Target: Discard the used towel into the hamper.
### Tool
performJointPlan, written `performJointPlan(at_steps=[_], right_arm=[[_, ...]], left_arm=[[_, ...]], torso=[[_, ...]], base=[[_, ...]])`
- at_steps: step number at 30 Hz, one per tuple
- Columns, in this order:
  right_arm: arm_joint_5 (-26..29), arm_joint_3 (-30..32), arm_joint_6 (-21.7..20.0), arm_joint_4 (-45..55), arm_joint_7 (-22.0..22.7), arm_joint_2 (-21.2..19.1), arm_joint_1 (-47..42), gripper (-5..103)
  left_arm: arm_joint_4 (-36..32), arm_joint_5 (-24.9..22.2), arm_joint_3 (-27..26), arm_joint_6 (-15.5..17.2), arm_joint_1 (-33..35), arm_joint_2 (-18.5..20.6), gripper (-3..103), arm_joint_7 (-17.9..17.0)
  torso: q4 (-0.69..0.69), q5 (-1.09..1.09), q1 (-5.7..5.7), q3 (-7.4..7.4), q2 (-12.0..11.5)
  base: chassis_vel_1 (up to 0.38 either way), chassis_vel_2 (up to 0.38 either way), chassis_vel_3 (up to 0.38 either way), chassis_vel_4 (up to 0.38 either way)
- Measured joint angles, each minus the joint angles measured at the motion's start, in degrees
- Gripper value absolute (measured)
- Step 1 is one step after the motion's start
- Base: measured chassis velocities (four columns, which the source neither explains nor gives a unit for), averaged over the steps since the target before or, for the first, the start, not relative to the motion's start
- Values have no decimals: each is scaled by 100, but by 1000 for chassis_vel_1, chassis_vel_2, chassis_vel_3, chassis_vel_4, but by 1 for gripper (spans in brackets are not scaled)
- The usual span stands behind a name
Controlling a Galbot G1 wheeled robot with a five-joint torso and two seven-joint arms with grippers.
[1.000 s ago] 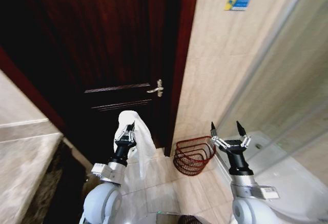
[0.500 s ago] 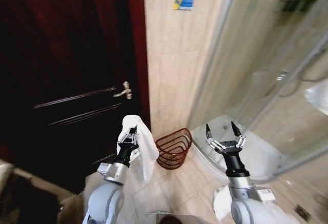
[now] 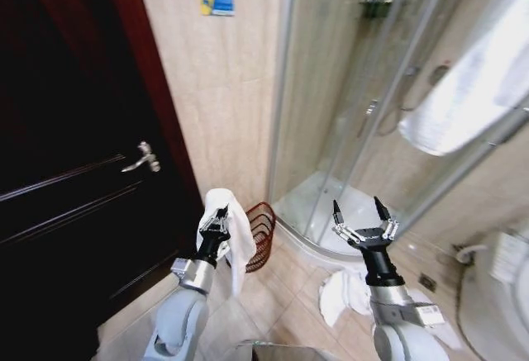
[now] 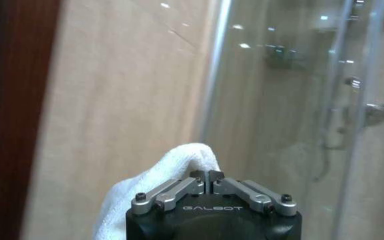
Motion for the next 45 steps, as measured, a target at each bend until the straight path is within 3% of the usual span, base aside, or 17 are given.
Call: performJointPlan(at_steps=[8, 10, 17, 27, 45], right_arm=[[13, 25, 355, -199, -143, 0, -62, 100], [-9, 20, 390, -246, -166, -5, -97, 100], [-107, 39, 453, -243, -168, -3, -204, 100], [-179, 16, 528, -223, -192, 0, -269, 100], [-103, 24, 506, -285, -180, -5, -161, 100]], left_arm=[[845, -604, -48, -34, -1076, 352, 2, -151], [1302, -714, -107, -191, -1431, 443, 2, -446], [1975, -886, -211, -432, -1908, 663, 2, -548], [2154, -983, -189, -455, -2162, 638, 2, -561], [1775, -1062, -308, -353, -2388, 710, 2, -687]], torso=[[-2, 1, 0, 0, 0], [-3, 0, 0, 1, 0], [1, 0, 1, 1, 0], [0, 0, 0, 0, 0], [0, 0, 1, 0, 0]], base=[[-132, -125, -122, -115], [-91, -107, -102, -96], [-31, -37, -27, -26], [0, 0, 0, 0], [29, 27, 25, 27]])
